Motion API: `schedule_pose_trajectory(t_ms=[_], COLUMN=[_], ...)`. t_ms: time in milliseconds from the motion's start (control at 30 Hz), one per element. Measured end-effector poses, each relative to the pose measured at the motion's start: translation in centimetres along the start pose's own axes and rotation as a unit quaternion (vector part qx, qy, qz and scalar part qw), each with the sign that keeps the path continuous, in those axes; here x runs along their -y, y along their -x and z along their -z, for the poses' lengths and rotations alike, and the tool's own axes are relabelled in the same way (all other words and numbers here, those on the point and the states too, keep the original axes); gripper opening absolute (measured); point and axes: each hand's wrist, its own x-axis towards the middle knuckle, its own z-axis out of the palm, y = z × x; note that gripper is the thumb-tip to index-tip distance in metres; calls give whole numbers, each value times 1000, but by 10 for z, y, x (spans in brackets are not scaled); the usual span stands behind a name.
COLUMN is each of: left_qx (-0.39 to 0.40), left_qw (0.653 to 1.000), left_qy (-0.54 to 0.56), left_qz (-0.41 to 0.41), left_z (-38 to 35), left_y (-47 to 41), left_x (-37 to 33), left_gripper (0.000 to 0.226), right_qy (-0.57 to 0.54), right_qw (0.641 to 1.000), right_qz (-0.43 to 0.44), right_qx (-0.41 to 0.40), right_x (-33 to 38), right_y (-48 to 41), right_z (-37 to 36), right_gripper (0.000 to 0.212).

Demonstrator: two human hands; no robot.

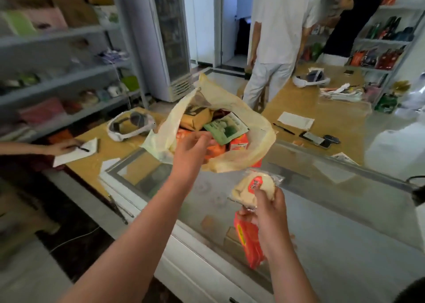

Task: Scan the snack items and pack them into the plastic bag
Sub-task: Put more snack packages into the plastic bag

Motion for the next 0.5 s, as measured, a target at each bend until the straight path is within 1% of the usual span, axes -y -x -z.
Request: schedule_pose_trajectory(t_ms=[67,100,133,167,233,267,300,400,467,500], left_qx=[-19,-8,20,61,139,157,163,171,190,200], left_qw=[998,997,997,997,982,973,970,971,961,954], left_qy=[-46,-65,-69,-49,47,78,82,44,64,80], left_qz=[-42,-41,-20,19,119,150,161,160,192,209], left_z=[12,15,16,16,17,17,17,16,14,13], left_y=[-14,-21,-28,-34,-49,-56,-64,-87,-103,-110], left_x=[-9,-14,-19,-25,-36,-41,-45,-58,-67,-71], left_gripper=[9,8,10,15,37,49,57,72,82,81], right_qy=[-11,-6,-1,6,22,22,17,-17,-15,-4], right_qw=[999,998,997,998,999,999,1000,1000,1000,1000], right_qz=[-25,-32,-33,-26,-5,6,15,20,13,10], right_qx=[40,58,65,62,42,30,19,-14,-20,-20], right_x=[4,4,6,7,10,12,13,16,19,20], right_y=[-10,-17,-22,-29,-43,-49,-56,-79,-96,-104], right_z=[-20,-29,-39,-48,-65,-72,-80,-102,-118,-126], right_gripper=[21,23,26,28,32,32,32,34,30,28])
